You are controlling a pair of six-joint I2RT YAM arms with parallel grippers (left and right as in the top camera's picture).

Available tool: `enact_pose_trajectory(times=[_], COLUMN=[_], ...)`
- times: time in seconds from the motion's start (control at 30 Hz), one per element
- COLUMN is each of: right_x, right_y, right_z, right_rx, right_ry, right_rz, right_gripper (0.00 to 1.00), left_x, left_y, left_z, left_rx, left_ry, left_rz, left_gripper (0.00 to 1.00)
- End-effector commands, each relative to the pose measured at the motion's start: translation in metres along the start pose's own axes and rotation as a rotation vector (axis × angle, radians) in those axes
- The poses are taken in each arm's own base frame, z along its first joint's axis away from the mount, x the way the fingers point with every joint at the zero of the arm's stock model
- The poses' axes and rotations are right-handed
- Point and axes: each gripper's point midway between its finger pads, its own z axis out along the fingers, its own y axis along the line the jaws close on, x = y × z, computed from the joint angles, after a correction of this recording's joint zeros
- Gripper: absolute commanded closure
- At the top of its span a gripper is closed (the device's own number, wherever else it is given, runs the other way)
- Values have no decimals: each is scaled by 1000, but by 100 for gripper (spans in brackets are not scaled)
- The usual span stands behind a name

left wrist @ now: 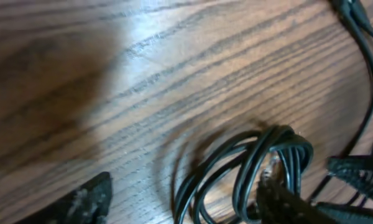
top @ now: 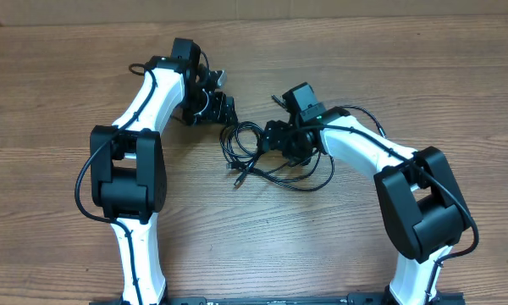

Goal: Untangle cables

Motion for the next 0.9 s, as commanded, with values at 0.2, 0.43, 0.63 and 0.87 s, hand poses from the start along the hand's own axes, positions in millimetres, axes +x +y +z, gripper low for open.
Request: enact_pose_trajectory(times=[0.2, 0.43, 0.63, 0.87], right_x=[-7, -7, -7, -7], right_y=[0, -1, -2, -4], right_z=[-10, -9, -9, -7], right_rx=[21, 26, 27, 52], right_ry=[-54, -57, -56, -77], right_rz=[-7, -7, -7, -26], right_gripper=[16, 15, 14, 14], left_x=[13, 18, 32, 39], left_y=[-21, -7, 13, 12], left_z=[23, 26, 42, 62], left_rx=[-132, -264, -331, -281], left_ry=[61, 68, 83, 70], left_rz=[98, 62, 43, 70], left_gripper=[28, 40, 41, 96])
